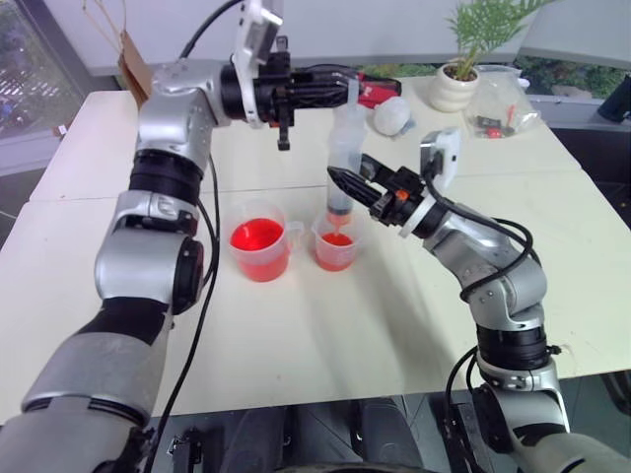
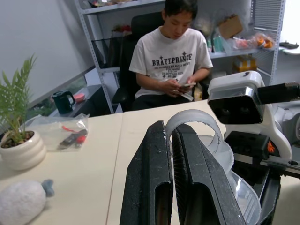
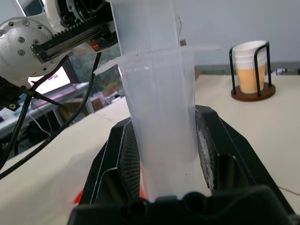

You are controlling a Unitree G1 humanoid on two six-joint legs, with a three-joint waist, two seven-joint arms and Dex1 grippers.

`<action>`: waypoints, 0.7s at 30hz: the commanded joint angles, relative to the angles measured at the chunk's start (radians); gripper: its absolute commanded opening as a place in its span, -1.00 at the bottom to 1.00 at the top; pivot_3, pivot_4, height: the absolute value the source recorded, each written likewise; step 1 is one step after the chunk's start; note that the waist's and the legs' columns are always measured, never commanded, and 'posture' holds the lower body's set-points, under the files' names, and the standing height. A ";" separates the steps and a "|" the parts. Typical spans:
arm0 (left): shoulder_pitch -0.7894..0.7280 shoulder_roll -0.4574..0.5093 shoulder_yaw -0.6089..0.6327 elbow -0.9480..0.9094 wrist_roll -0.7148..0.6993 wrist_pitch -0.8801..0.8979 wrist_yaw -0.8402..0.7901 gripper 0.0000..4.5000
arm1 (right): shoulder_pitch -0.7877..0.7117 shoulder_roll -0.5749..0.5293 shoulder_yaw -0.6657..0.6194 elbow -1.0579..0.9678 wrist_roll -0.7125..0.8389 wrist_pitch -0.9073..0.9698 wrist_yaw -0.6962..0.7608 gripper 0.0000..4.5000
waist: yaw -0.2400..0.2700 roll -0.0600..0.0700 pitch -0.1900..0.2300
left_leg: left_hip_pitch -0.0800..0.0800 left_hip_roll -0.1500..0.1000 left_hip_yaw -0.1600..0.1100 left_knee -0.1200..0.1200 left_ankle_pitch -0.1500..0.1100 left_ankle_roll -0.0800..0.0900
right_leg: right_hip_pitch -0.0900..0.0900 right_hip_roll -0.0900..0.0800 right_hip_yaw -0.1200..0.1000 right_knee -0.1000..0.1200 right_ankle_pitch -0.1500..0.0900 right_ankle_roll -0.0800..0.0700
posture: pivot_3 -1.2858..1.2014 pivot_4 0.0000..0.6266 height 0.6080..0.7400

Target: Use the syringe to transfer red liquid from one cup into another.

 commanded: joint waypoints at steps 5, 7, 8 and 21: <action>0.106 -0.030 -0.056 -0.099 0.028 0.011 0.006 -0.96 | -0.119 -0.022 -0.076 -0.101 0.043 -0.001 -0.029 -0.41 | 0.002 0.000 0.000 | 0.000 0.000 0.000 0.000 0.000 0.000 | 0.000 0.000 0.000 0.000 0.000 0.000 | 0.03 -0.52 0.96; 0.118 -0.034 -0.058 -0.101 0.032 0.004 0.017 -0.96 | -0.137 -0.025 -0.087 -0.108 0.057 0.012 -0.034 -0.41 | 0.002 0.000 0.000 | 0.000 0.000 0.000 0.000 0.000 0.000 | 0.000 0.000 0.000 0.000 0.000 0.000 | 0.03 -0.52 0.96; 0.125 -0.037 -0.059 -0.106 0.031 0.005 0.021 -0.96 | -0.147 -0.027 -0.091 -0.113 0.065 0.019 -0.036 -0.41 | 0.003 0.000 0.000 | 0.000 0.000 0.000 0.000 0.000 0.000 | 0.000 0.000 0.000 0.000 0.000 0.000 | 0.03 -0.52 0.96; 0.070 0.068 0.093 -0.041 -0.072 0.119 0.110 -0.40 | -0.176 -0.054 -0.137 -0.139 0.143 0.083 -0.073 -0.41 | 0.003 0.000 0.000 | 0.000 0.000 0.000 0.000 0.000 0.000 | 0.000 0.000 0.000 0.000 0.000 0.000 | 0.03 -0.52 0.96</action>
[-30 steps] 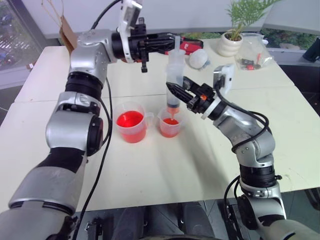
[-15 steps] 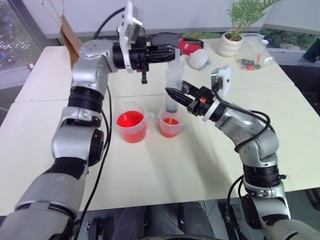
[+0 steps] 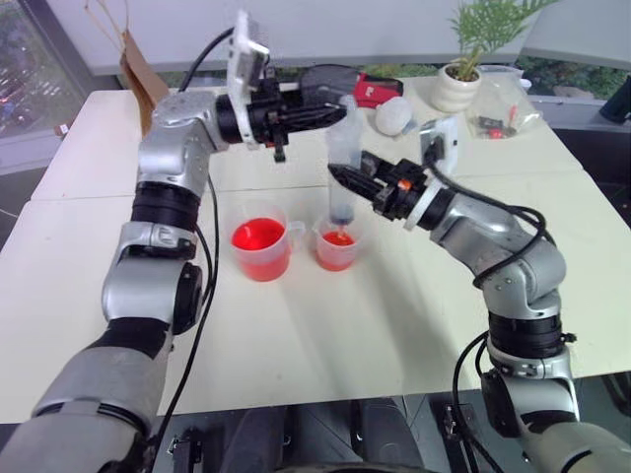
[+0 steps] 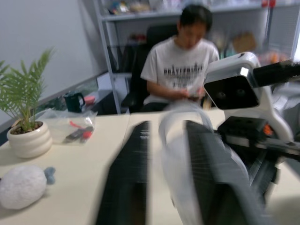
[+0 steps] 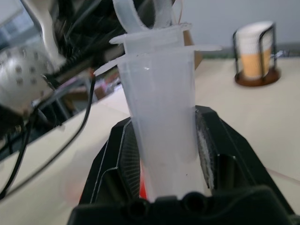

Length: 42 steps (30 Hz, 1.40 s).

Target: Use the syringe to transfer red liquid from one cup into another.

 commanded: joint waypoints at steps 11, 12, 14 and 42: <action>0.301 0.343 0.020 -0.545 -0.116 0.344 -0.023 -0.40 | -0.330 -0.150 -0.314 0.280 0.194 0.155 -0.191 -0.41 | 0.016 0.001 0.000 | 0.000 -0.001 -0.001 -0.001 0.000 0.000 | 0.001 -0.002 0.001 0.000 0.000 0.000 | 0.03 -0.52 0.96; 0.346 0.367 0.010 -0.641 -0.109 0.353 -0.009 -0.40 | -0.352 -0.230 -0.262 0.363 0.139 0.222 -0.174 -0.41 | 0.021 0.001 0.000 | 0.000 0.000 -0.001 0.000 0.000 0.000 | 0.001 -0.001 0.002 0.000 0.000 0.000 | 0.03 -0.52 0.96; 0.418 0.406 -0.001 -0.791 -0.101 0.367 0.021 -0.40 | -0.400 -0.351 -0.173 0.522 0.065 0.373 -0.162 -0.41 | 0.026 0.001 0.000 | -0.001 -0.001 -0.002 0.000 0.000 0.000 | 0.001 -0.002 0.002 -0.002 0.000 -0.001 | 0.03 -0.52 0.96; 0.745 0.398 0.034 -1.109 -0.201 0.417 0.340 -0.38 | -0.480 -0.429 0.245 1.099 -0.238 0.608 0.339 0.98 | 0.020 0.005 0.001 | -0.002 0.000 0.002 0.000 -0.001 0.002 | 0.000 -0.001 0.003 -0.005 0.000 -0.001 | 0.03 -0.52 0.96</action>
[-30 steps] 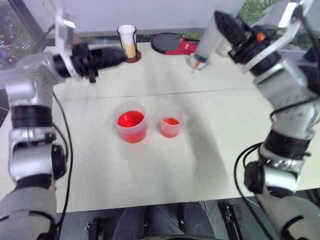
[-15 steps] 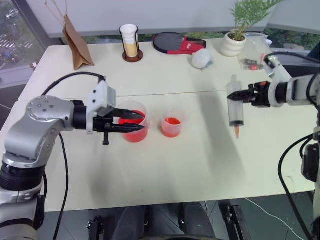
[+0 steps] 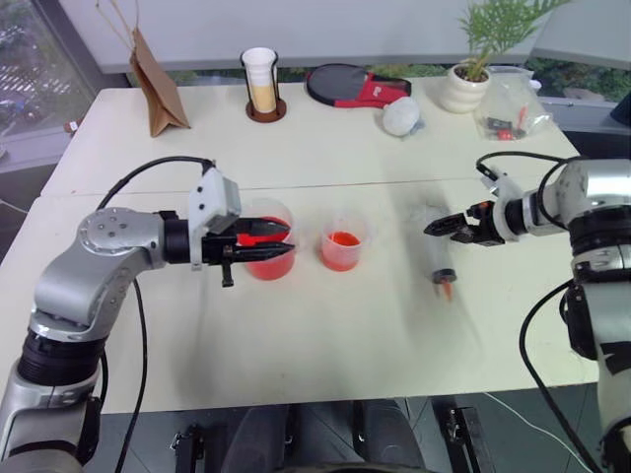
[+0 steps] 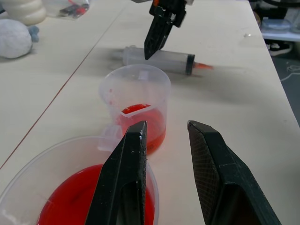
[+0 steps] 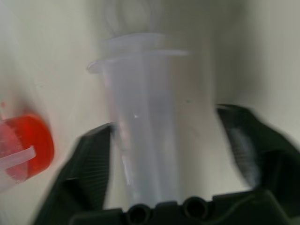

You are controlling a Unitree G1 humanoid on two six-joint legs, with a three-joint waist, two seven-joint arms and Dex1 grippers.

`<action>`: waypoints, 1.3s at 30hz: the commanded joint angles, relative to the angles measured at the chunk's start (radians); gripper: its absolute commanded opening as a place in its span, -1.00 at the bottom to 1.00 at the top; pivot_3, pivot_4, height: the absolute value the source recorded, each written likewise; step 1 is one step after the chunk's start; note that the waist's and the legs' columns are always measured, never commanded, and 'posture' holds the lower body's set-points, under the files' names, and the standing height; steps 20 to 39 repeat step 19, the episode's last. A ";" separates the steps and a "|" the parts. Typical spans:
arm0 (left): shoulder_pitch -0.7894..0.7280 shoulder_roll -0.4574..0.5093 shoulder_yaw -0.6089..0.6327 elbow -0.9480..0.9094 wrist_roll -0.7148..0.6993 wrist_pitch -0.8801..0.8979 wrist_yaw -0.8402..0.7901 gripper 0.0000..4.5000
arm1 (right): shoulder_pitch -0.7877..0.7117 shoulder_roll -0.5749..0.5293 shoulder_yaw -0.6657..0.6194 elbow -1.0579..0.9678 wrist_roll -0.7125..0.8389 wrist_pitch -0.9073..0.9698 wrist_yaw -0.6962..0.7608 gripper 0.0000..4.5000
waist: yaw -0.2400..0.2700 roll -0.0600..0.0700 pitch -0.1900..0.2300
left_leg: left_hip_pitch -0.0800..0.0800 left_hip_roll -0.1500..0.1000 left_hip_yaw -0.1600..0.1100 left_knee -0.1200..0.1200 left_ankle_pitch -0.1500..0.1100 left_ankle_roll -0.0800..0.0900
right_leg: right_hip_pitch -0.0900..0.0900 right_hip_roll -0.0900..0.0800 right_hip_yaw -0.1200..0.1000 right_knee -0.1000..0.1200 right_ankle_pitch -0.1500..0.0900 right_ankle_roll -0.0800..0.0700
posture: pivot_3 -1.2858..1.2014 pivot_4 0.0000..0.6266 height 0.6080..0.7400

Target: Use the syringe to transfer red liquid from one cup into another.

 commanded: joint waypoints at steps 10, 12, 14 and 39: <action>0.128 0.150 0.455 0.226 -0.179 0.110 0.061 -0.38 | 0.224 -0.257 -0.219 -0.255 -0.042 -0.724 0.374 0.98 | -0.001 0.000 0.000 | 0.004 0.001 0.000 -0.002 -0.001 0.001 | 0.002 0.000 -0.001 0.001 0.000 0.001 | 0.03 -0.52 0.96; 0.227 0.163 0.466 0.243 -0.149 0.083 0.059 -0.38 | 0.332 -0.237 -0.308 -0.271 -0.034 -0.834 0.352 0.98 | 0.000 -0.001 0.000 | 0.006 0.000 0.001 -0.002 -0.001 0.001 | 0.004 0.000 -0.001 0.000 0.000 0.001 | 0.03 -0.52 0.96; 0.335 0.149 0.490 0.267 -0.140 0.084 0.067 -0.38 | 0.448 -0.207 -0.373 -0.267 -0.044 -0.901 0.287 0.98 | 0.000 -0.001 0.000 | 0.006 0.000 0.003 -0.002 -0.001 0.001 | 0.004 -0.002 -0.001 0.000 0.000 0.001 | 0.03 -0.52 0.96; 0.443 0.112 0.497 0.280 -0.141 0.055 0.078 -0.38 | 0.584 -0.155 -0.400 -0.311 -0.049 -0.857 0.218 0.98 | 0.005 0.000 0.000 | 0.008 0.000 0.003 -0.002 -0.002 0.002 | 0.004 -0.003 0.000 0.000 0.000 0.000 | 0.03 -0.52 0.96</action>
